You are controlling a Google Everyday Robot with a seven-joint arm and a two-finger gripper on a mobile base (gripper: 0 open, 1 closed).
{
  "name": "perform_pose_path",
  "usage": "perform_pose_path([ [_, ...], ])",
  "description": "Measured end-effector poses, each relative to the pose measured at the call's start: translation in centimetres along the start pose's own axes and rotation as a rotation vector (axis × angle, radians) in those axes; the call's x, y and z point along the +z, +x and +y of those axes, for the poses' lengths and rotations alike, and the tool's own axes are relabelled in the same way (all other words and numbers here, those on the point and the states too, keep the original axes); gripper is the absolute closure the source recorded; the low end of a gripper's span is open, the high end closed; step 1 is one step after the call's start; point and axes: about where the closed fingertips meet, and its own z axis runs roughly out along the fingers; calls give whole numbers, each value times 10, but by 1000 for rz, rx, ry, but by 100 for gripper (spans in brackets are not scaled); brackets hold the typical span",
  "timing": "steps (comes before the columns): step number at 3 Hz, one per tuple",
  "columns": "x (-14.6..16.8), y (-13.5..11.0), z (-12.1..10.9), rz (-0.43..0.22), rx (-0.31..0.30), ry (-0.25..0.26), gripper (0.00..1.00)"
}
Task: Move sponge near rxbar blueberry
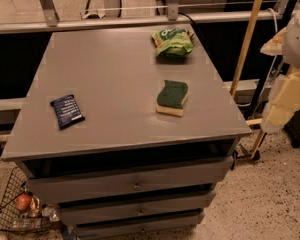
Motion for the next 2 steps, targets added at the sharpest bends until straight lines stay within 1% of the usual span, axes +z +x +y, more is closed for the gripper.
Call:
perform_pose_path([
  [1,0,0,-1,-1,-1,2,0],
  [2,21,-18,-27,-31,-69,-20,0],
])
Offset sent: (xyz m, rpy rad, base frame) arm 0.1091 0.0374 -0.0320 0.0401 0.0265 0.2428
